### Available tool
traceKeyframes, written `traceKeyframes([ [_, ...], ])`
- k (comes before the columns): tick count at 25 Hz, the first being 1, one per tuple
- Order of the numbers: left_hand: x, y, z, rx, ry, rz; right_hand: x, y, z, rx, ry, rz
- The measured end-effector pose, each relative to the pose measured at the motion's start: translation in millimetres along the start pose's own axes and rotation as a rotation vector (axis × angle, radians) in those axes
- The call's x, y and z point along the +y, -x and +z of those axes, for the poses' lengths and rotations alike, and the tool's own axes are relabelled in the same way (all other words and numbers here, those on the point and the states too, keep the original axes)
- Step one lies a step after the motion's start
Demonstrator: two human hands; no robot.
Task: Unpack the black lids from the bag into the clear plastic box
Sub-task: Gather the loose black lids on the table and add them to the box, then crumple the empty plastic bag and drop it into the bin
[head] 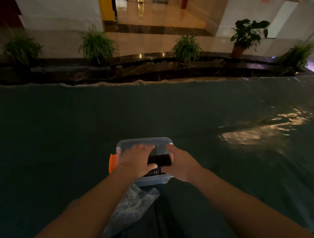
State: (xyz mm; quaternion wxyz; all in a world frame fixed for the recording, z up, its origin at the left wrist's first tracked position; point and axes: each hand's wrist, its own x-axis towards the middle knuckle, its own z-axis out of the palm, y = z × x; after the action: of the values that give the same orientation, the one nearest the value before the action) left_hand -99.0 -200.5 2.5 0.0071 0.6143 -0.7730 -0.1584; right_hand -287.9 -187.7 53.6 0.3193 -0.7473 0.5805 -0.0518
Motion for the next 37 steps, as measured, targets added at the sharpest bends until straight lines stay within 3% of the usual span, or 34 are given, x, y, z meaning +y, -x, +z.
traceKeyframes([
  [9,-43,98,-56,0.315,-0.052,-0.16,-27,17,-12,0.185,0.445,-0.324],
  [16,-93,180,-53,0.44,-0.077,-0.309,-75,12,19,0.225,0.407,-0.537],
  [19,-123,204,-26,0.391,0.018,-0.43,-91,9,51,0.108,0.349,-0.564],
  [22,-148,216,9,0.268,0.125,-0.518,-96,6,85,0.03,0.481,-0.625],
  [24,-159,218,31,0.127,0.107,-0.444,-98,5,106,-0.02,0.643,-0.672],
  [27,-164,214,55,-0.074,-0.008,-0.172,-96,10,124,-0.081,0.786,-0.712],
  [31,-151,214,78,-0.144,-0.052,0.064,-74,41,133,-0.194,0.808,-0.788],
  [34,-130,226,98,-0.187,-0.118,0.066,-42,69,134,-0.217,0.736,-0.804],
  [37,-101,238,111,-0.273,-0.184,-0.116,-2,90,136,-0.448,0.653,-0.654],
])
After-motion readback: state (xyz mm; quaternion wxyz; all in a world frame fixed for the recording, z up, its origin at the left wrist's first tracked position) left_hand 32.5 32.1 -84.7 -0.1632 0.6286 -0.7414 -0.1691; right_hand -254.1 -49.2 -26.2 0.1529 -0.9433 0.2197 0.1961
